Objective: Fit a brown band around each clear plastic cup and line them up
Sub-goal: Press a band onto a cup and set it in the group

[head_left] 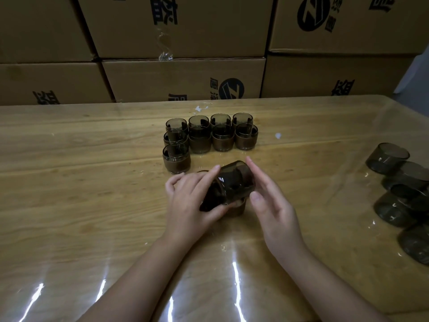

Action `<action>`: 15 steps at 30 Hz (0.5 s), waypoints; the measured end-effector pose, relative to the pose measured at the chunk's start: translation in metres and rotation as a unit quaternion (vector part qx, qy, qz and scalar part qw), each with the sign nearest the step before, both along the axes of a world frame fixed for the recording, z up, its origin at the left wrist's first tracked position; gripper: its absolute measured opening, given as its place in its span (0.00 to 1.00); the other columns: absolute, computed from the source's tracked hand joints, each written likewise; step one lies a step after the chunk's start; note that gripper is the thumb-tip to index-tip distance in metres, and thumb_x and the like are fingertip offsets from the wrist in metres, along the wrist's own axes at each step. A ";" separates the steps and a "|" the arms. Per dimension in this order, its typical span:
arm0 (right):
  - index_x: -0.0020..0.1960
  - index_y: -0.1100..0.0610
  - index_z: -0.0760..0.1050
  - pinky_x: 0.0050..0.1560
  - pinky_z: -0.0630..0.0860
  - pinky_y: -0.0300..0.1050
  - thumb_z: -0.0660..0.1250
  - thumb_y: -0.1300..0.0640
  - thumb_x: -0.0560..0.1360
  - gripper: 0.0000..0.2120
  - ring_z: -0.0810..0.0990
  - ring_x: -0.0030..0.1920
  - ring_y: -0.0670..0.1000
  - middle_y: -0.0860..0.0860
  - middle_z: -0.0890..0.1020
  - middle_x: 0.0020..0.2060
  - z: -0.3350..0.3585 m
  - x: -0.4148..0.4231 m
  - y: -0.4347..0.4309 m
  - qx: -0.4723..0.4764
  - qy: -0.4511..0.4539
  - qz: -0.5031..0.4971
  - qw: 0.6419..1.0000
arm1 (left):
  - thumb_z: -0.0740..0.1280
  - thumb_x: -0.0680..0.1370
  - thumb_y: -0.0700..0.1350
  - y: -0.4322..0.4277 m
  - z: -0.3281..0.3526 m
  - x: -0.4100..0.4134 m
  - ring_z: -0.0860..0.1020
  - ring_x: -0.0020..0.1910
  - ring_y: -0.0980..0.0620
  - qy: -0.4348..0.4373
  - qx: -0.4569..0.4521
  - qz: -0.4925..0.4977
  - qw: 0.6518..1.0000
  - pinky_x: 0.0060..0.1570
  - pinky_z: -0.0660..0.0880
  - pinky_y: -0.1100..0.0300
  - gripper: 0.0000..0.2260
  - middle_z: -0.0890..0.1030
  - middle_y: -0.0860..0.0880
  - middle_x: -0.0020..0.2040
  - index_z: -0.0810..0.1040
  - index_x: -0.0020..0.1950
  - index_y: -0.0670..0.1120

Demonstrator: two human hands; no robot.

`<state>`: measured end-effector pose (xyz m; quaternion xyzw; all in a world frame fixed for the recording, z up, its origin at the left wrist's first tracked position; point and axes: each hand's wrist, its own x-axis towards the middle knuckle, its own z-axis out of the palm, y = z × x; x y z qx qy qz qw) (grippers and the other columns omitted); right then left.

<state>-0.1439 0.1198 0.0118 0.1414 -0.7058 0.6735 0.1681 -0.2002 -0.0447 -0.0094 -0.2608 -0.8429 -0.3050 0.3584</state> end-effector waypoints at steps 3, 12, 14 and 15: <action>0.73 0.50 0.65 0.72 0.63 0.43 0.58 0.46 0.77 0.25 0.65 0.73 0.43 0.43 0.70 0.71 0.003 -0.001 0.002 0.014 0.000 -0.002 1.000 | 0.70 0.71 0.60 0.001 0.000 0.000 0.75 0.57 0.56 0.021 -0.011 -0.032 0.999 0.63 0.61 0.49 0.29 0.79 0.55 0.56 0.68 0.69 0.52; 0.69 0.44 0.68 0.66 0.63 0.30 0.56 0.41 0.75 0.23 0.66 0.71 0.40 0.38 0.72 0.68 0.000 -0.005 0.006 0.000 -0.052 0.038 0.998 | 0.71 0.67 0.60 0.004 0.004 0.002 0.67 0.62 0.71 -0.017 0.097 -0.042 0.994 0.65 0.60 0.51 0.33 0.75 0.58 0.57 0.67 0.68 0.49; 0.69 0.45 0.68 0.67 0.63 0.30 0.56 0.41 0.76 0.23 0.66 0.71 0.40 0.36 0.72 0.68 -0.001 -0.004 0.004 0.009 -0.059 0.048 0.997 | 0.70 0.67 0.59 0.002 0.005 0.002 0.61 0.62 0.78 -0.024 0.132 -0.020 0.991 0.61 0.64 0.44 0.33 0.72 0.62 0.57 0.66 0.68 0.49; 0.70 0.46 0.67 0.68 0.62 0.31 0.56 0.40 0.76 0.24 0.65 0.72 0.40 0.37 0.72 0.68 -0.001 -0.003 0.003 0.015 -0.061 0.055 0.997 | 0.70 0.67 0.59 0.001 0.005 0.001 0.60 0.62 0.79 -0.032 0.149 -0.008 0.988 0.59 0.65 0.43 0.33 0.71 0.64 0.58 0.66 0.69 0.49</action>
